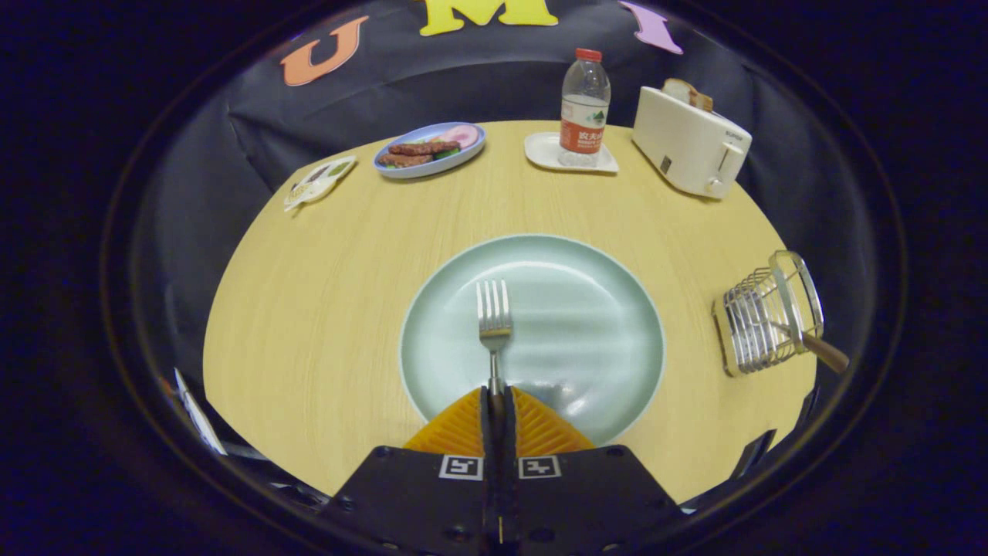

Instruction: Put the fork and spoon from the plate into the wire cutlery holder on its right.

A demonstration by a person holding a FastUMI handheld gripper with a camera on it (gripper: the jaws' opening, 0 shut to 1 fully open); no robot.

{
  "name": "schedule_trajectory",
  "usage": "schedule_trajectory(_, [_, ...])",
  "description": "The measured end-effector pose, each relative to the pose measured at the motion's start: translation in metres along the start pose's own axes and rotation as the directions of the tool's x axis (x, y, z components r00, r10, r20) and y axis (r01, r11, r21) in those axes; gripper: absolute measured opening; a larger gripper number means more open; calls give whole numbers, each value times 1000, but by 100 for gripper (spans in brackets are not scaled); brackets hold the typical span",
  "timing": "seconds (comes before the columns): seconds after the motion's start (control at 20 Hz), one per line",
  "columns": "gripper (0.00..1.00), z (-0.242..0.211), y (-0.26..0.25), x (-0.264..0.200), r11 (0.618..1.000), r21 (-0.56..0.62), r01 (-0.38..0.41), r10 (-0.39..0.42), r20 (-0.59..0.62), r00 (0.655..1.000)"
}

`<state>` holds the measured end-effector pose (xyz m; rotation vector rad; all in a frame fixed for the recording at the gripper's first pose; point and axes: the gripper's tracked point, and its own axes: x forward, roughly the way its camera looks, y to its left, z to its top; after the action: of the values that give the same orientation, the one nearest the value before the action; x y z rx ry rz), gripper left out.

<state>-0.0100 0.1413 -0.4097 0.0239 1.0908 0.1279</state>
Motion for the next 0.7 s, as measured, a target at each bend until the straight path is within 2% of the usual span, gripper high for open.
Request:
schedule_trajectory(0.25, [2, 21, -13, -31, 995, -86, -53, 58, 59, 997])
schedule_trajectory(0.7, [2, 58, -69, -96, 976, -216, -42, 77, 154, 985])
